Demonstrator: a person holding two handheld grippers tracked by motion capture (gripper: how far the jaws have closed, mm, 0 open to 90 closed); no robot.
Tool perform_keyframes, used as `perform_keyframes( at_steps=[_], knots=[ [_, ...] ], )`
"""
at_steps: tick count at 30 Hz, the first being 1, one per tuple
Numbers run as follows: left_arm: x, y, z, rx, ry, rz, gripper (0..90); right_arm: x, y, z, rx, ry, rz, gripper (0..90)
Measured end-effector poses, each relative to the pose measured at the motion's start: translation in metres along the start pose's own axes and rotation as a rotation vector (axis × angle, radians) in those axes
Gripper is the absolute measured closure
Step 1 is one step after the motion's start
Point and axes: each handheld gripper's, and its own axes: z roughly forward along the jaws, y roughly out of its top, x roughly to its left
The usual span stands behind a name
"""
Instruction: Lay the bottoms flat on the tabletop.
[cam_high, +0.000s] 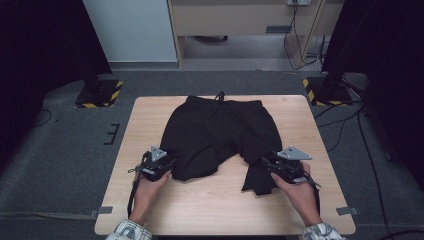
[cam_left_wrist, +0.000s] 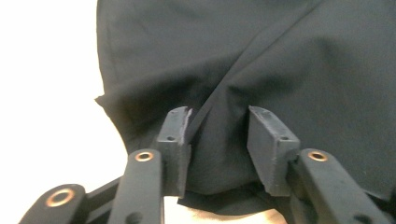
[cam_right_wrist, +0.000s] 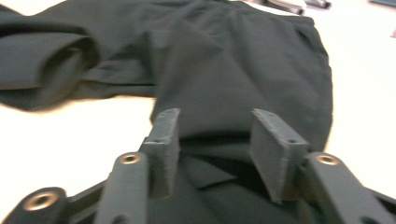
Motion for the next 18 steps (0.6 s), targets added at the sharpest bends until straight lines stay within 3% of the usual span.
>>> perform_keyframes(
  at_steps=[5,11,14,17,18],
  knots=[
    [-0.007,0.000,-0.019,-0.047,0.005,-0.005,52.3,0.014,0.003,0.003,-0.008,0.048,-0.035,67.6],
    [-0.030,0.002,-0.041,-0.109,-0.032,0.033,45.0,0.015,-0.002,0.007,0.003,0.073,-0.031,74.0],
    [-0.043,0.001,-0.039,-0.098,-0.081,0.066,35.8,0.015,-0.004,0.008,0.010,0.077,-0.028,73.4],
    [-0.049,-0.001,-0.026,-0.032,-0.147,0.071,29.4,0.018,-0.004,0.011,0.016,0.085,-0.032,72.5],
    [-0.049,-0.002,-0.022,-0.019,-0.136,0.076,27.6,0.020,-0.003,0.012,0.018,0.089,-0.034,72.3]
  ],
)
